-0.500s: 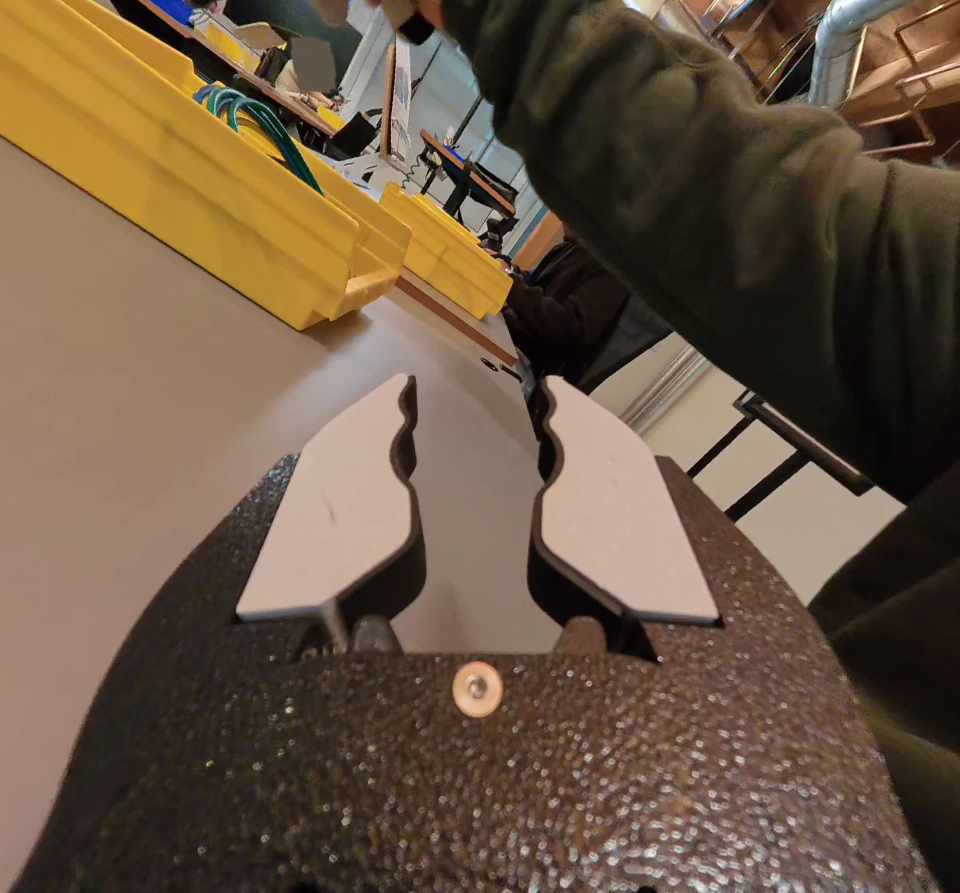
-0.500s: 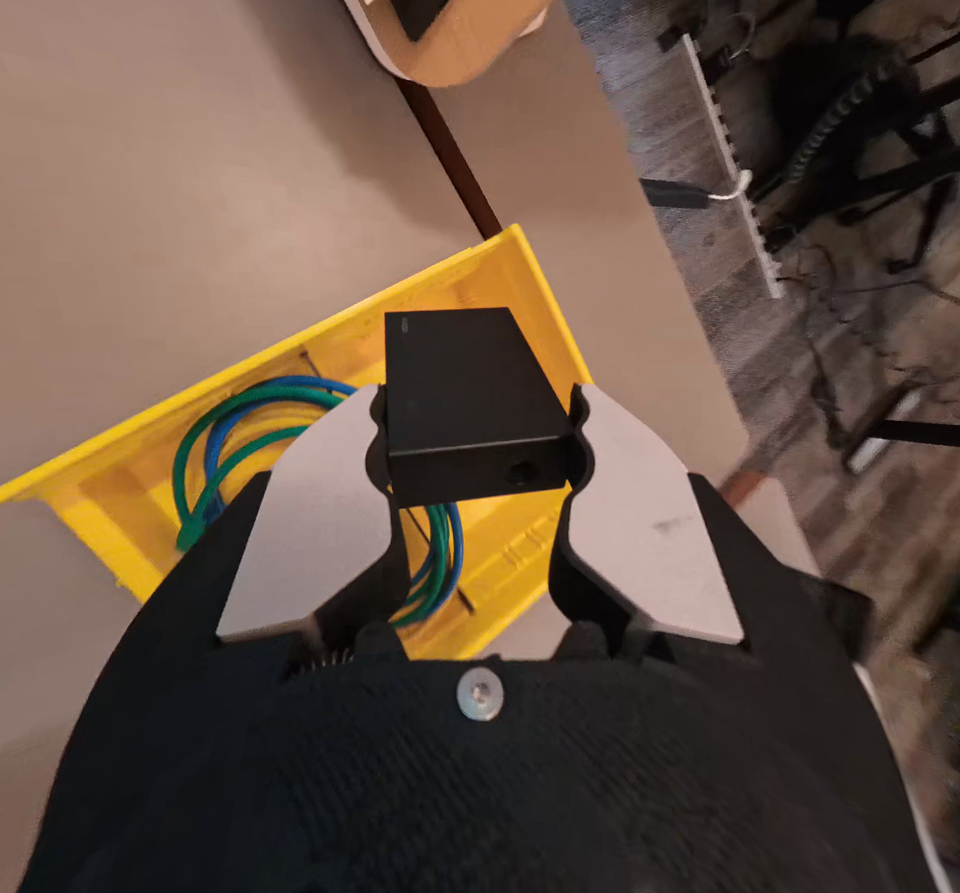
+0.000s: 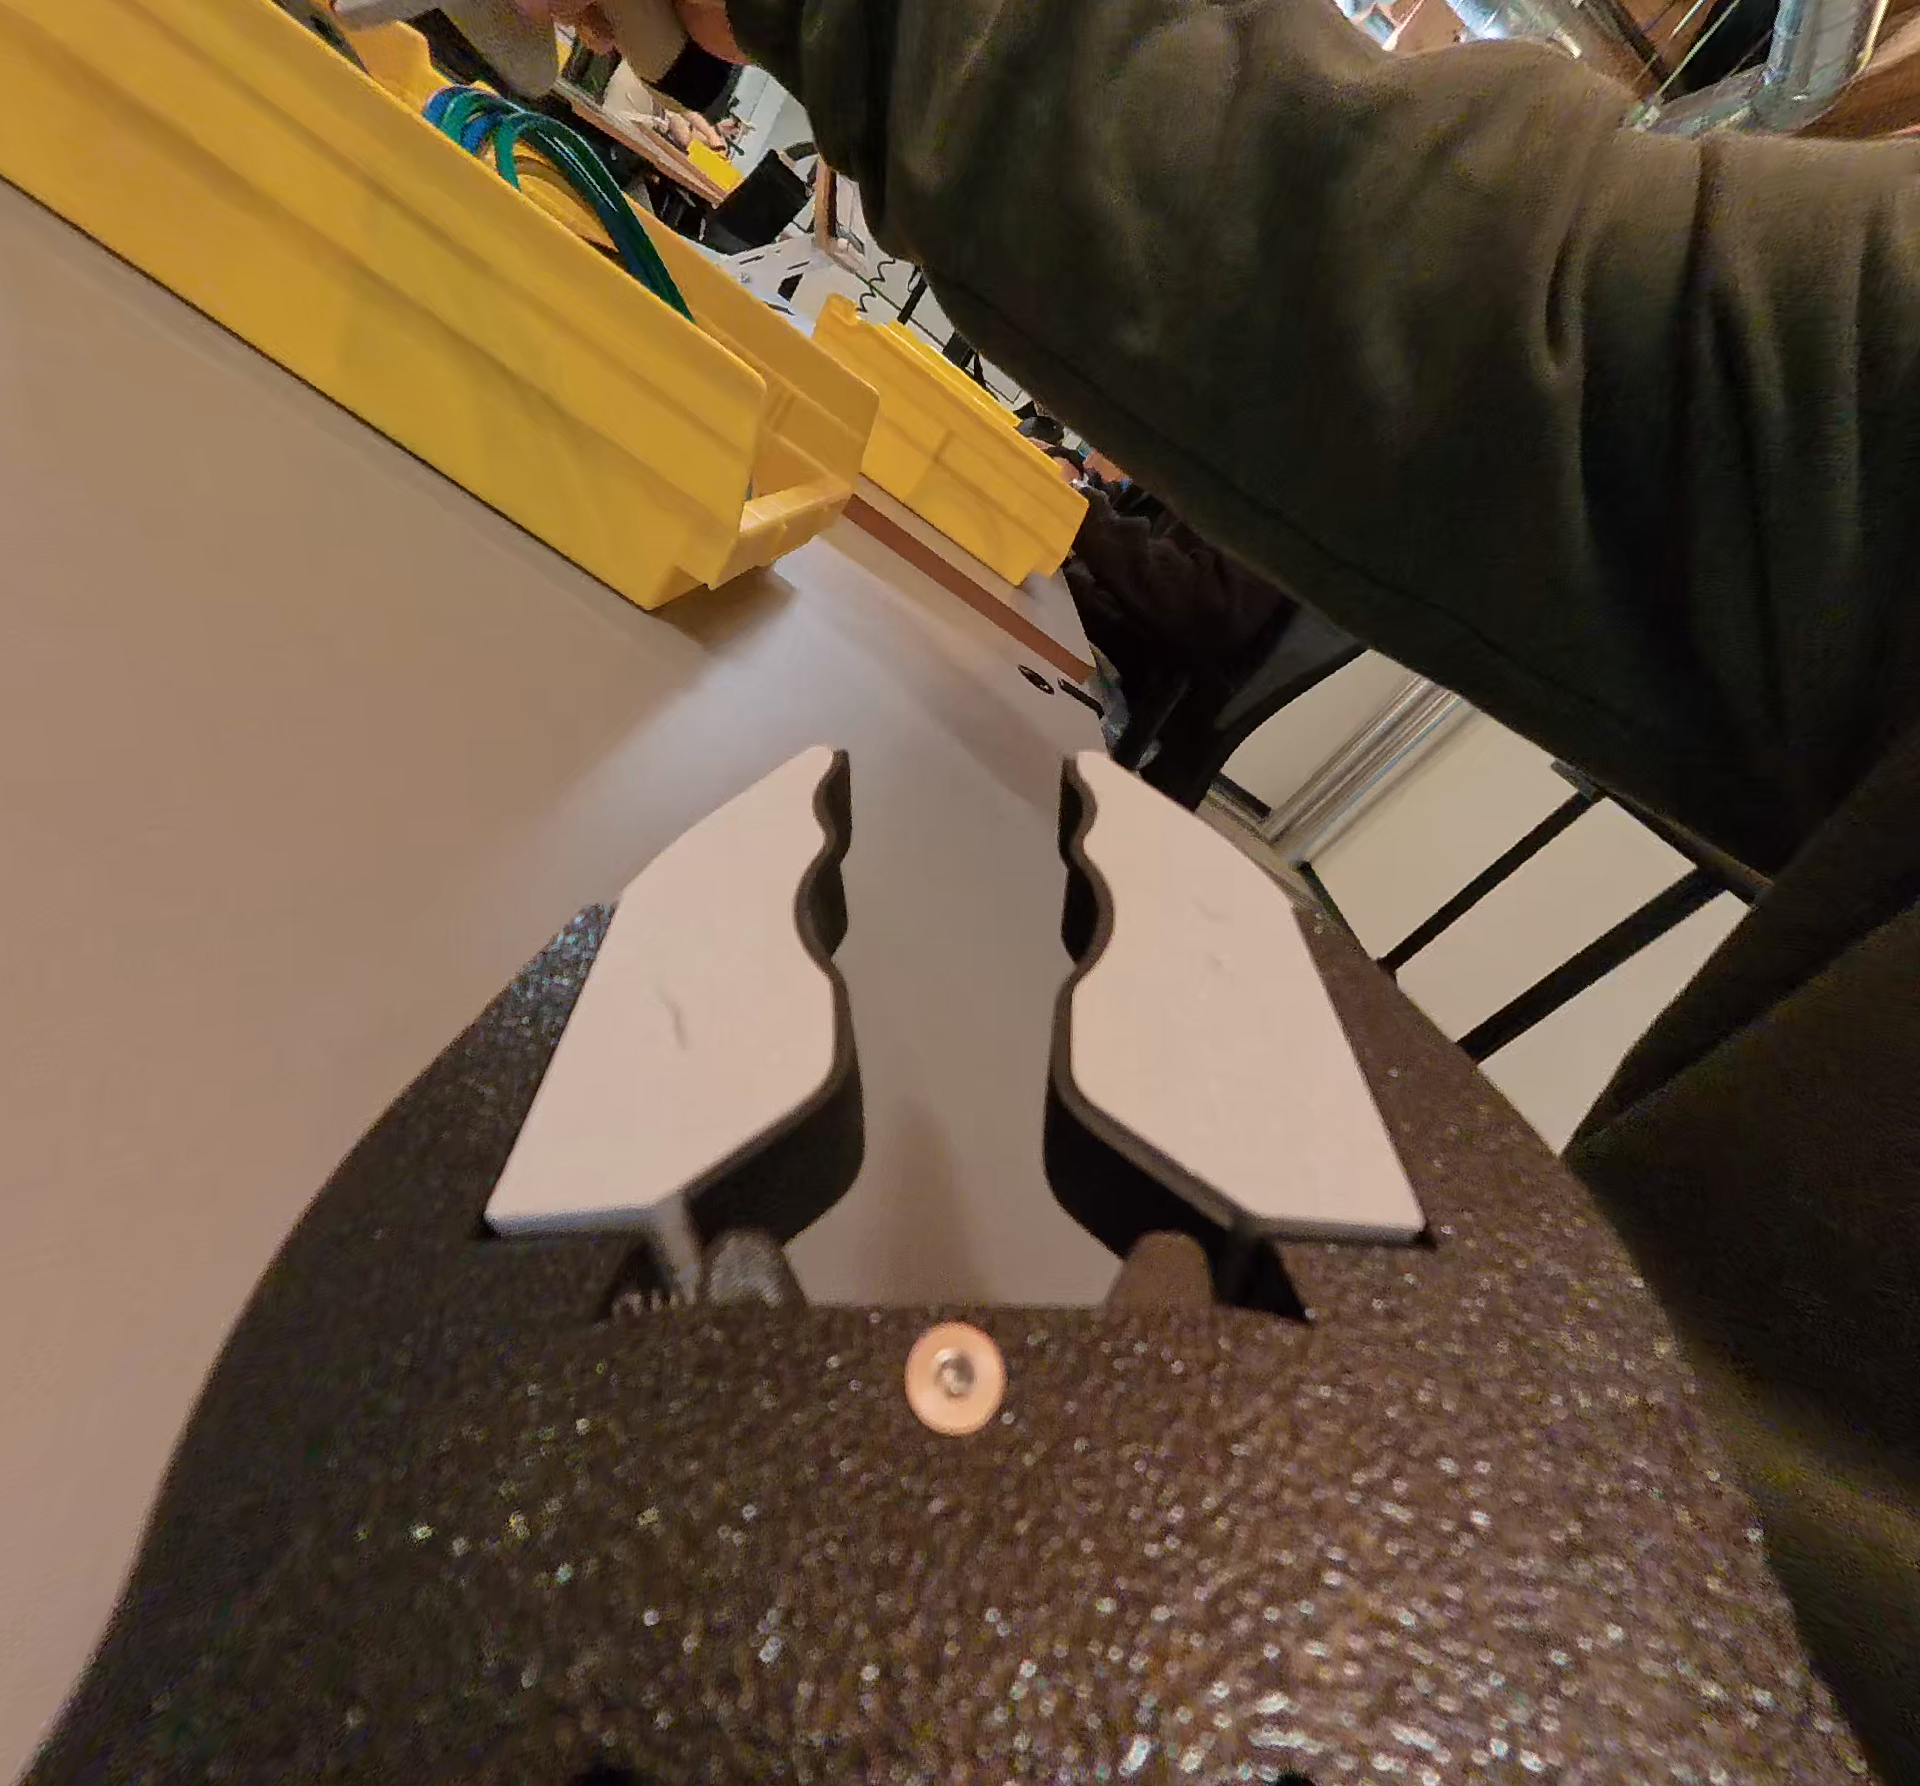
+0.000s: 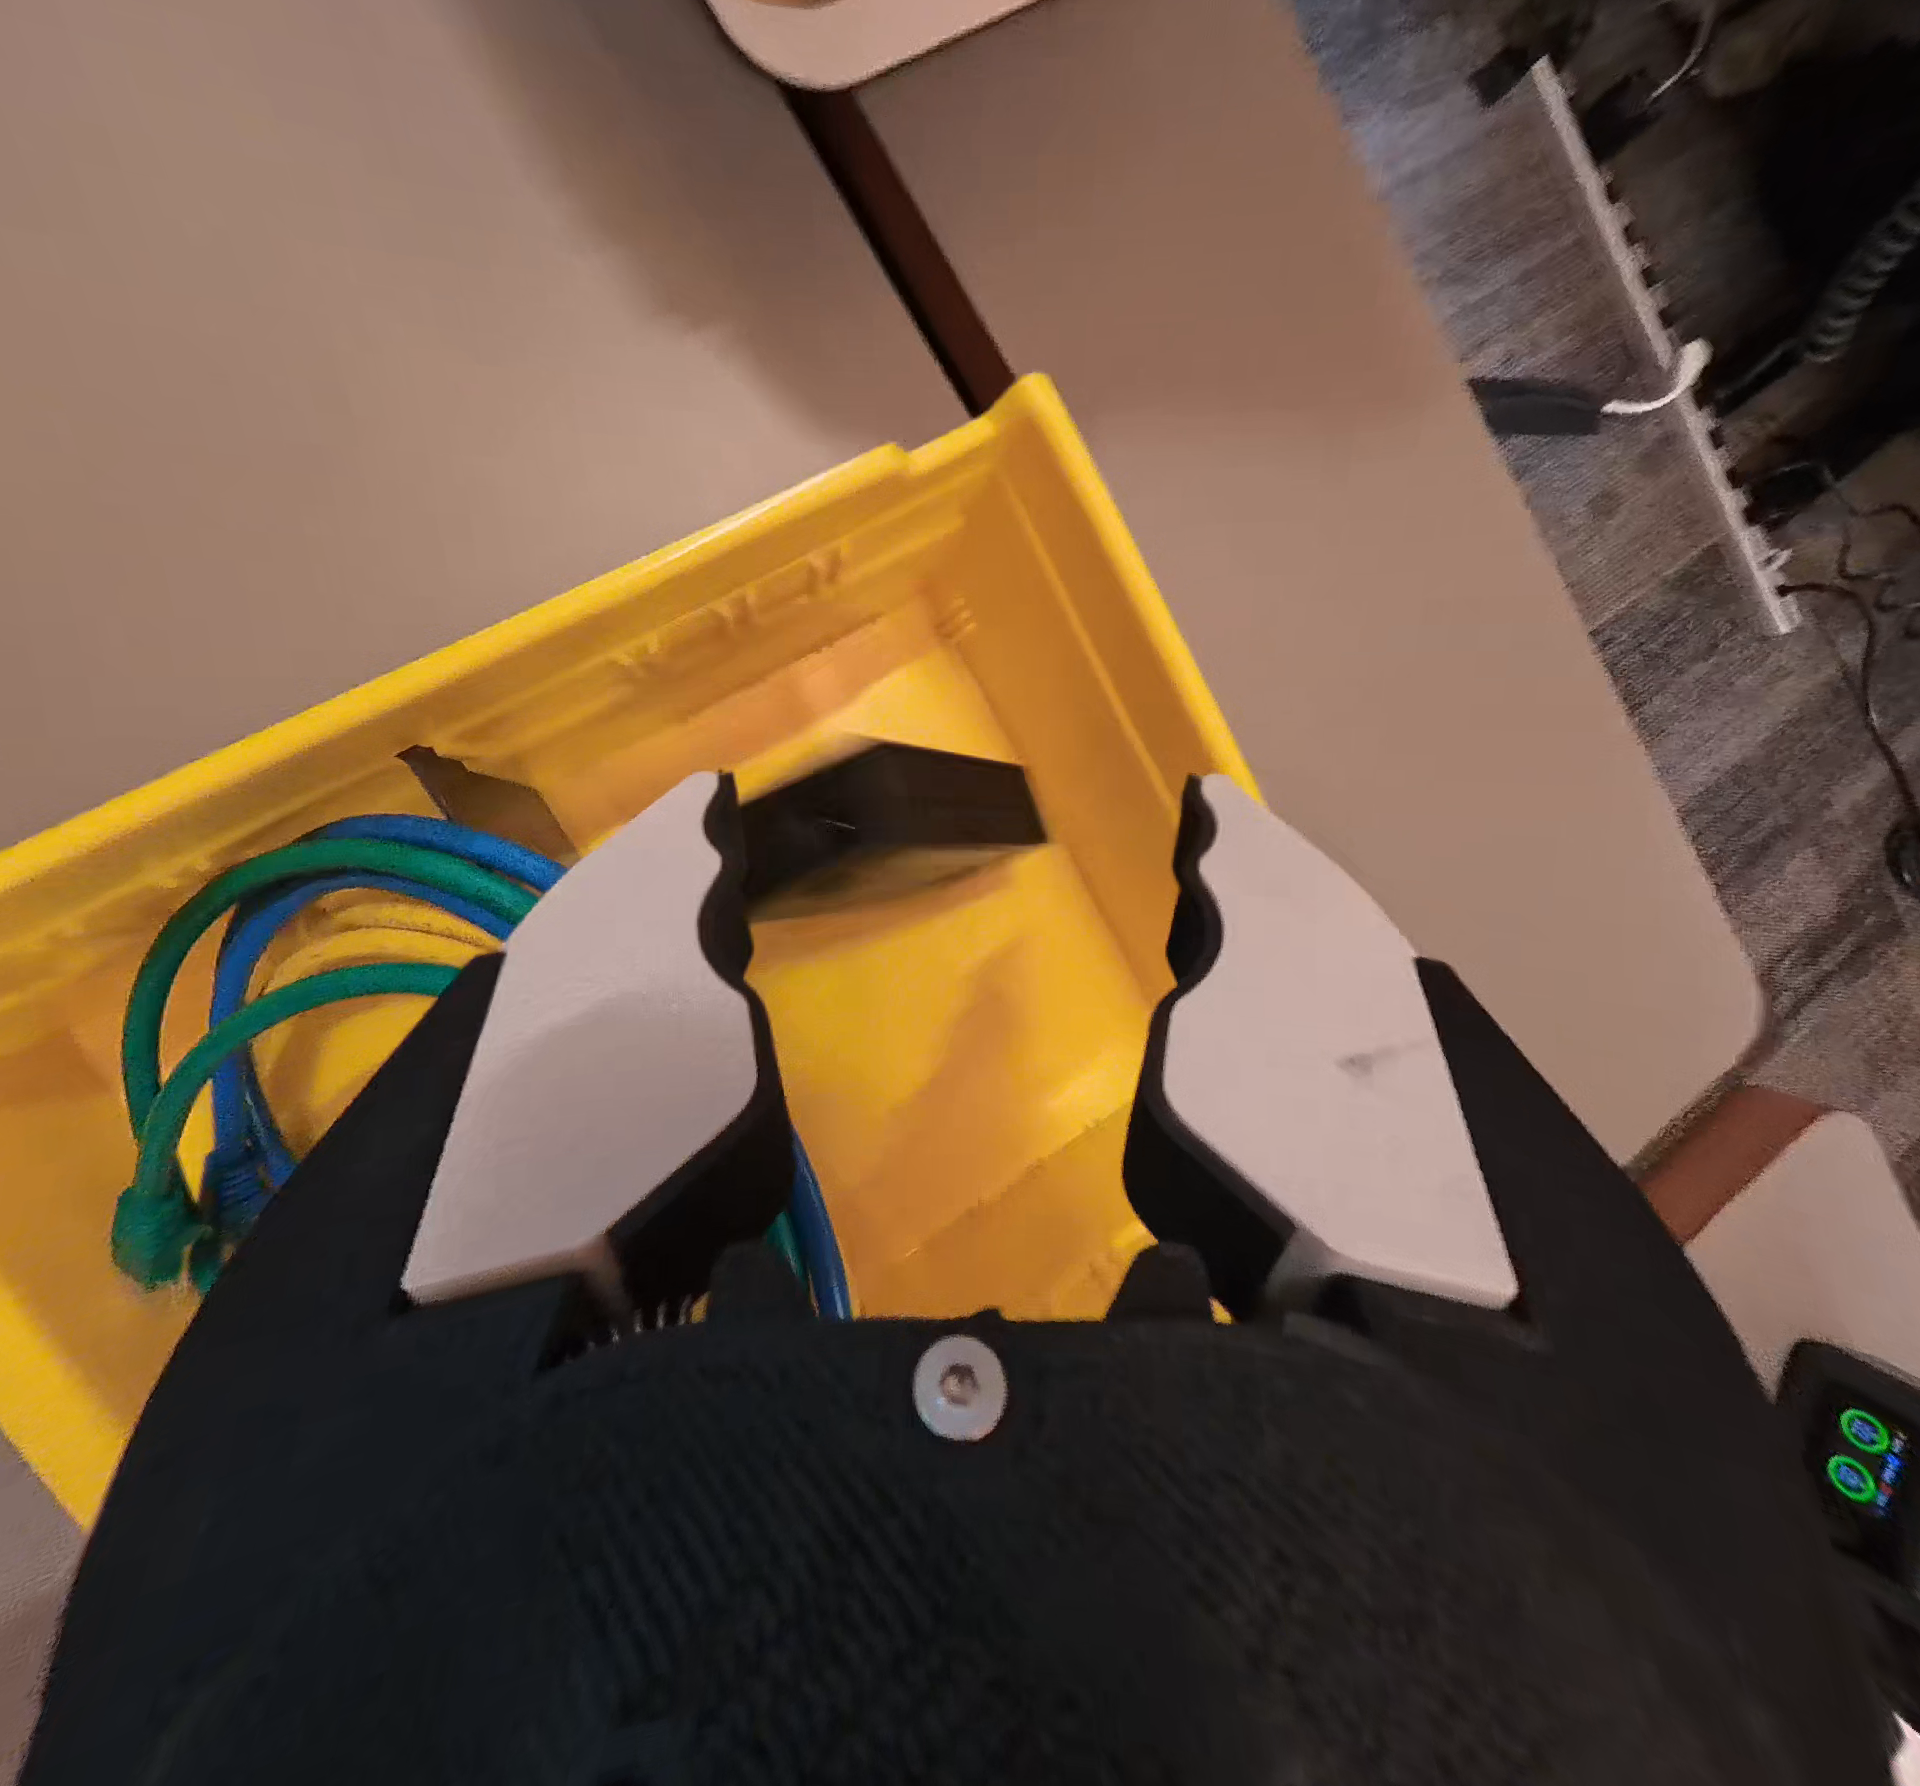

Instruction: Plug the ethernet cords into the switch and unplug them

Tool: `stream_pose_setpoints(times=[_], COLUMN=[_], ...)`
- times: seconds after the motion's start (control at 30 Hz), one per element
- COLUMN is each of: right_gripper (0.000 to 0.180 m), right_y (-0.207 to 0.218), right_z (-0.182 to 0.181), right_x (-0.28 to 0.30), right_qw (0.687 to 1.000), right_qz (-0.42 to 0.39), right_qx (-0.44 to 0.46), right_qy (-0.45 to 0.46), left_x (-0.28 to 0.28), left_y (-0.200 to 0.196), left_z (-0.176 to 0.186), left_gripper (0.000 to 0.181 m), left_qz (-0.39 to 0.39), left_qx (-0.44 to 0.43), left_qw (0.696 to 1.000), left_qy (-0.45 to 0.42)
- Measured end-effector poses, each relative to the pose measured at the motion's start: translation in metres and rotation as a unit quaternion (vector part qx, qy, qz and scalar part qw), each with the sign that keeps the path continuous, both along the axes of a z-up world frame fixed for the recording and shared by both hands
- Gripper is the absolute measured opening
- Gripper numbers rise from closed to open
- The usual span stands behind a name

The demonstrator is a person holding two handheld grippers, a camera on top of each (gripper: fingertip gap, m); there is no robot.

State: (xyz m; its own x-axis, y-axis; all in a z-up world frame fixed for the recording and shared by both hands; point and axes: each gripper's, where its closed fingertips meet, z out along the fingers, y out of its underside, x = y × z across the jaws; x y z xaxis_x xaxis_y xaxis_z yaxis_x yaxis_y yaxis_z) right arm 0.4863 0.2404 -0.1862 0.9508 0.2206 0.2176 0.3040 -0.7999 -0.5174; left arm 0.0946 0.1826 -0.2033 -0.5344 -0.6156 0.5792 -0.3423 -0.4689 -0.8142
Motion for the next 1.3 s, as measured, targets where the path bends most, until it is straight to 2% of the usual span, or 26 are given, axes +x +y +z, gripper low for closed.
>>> stream_pose_setpoints(times=[0.1,0.17,0.3,0.4,0.5,0.6,0.67,0.7,0.73,0.77,0.9,0.93,1.07,1.3], right_gripper=[0.078,0.079,0.074,0.072,0.068,0.071,0.078,0.081,0.084,0.085,0.094,0.094,0.095,0.095], right_y=[-0.014,-0.033,-0.105,-0.167,-0.216,-0.245,-0.261,-0.269,-0.276,-0.280,-0.293,-0.298,-0.303,-0.299], right_z=[0.026,0.048,0.071,0.052,0.026,0.000,-0.018,-0.027,-0.035,-0.041,-0.052,-0.052,-0.047,-0.042], right_x=[0.001,0.003,-0.026,-0.092,-0.145,-0.181,-0.189,-0.190,-0.191,-0.191,-0.193,-0.189,-0.186,-0.188], right_qw=[0.999,0.995,0.973,0.962,0.933,0.909,0.902,0.897,0.893,0.889,0.887,0.883,0.884,0.889], right_qz=[-0.014,-0.044,-0.138,-0.174,-0.258,-0.318,-0.352,-0.371,-0.386,-0.399,-0.416,-0.425,-0.425,-0.414], right_qx=[0.047,0.080,0.154,0.193,0.248,0.270,0.252,0.240,0.230,0.225,0.201,0.199,0.192,0.193], right_qy=[0.004,-0.037,-0.105,-0.085,-0.041,0.012,0.009,0.007,0.008,0.009,0.014,0.001,-0.017,-0.023], left_x=[0.004,0.009,0.035,0.070,0.116,0.167,0.199,0.211,0.221,0.229,0.250,0.254,0.263,0.268], left_y=[-0.001,0.000,-0.003,-0.007,-0.021,-0.027,-0.023,-0.025,-0.029,-0.030,-0.021,-0.020,-0.017,-0.023], left_z=[-0.002,-0.002,0.000,0.009,0.021,0.023,0.021,0.018,0.016,0.014,0.004,0.004,0.000,-0.011], left_gripper=[0.038,0.038,0.041,0.050,0.058,0.063,0.065,0.061,0.049,0.046,0.046,0.054,0.061,0.058], left_qz=[0.006,0.020,0.066,0.110,0.110,0.136,0.169,0.166,0.158,0.155,0.163,0.164,0.176,0.180], left_qx=[0.008,0.023,0.092,0.123,0.166,0.267,0.329,0.349,0.361,0.364,0.393,0.401,0.437,0.460], left_qw=[1.000,1.000,0.994,0.985,0.977,0.948,0.919,0.909,0.904,0.901,0.875,0.871,0.843,0.812], left_qy=[0.006,0.004,0.010,0.041,0.074,0.111,0.139,0.152,0.164,0.178,0.232,0.233,0.260,0.310])
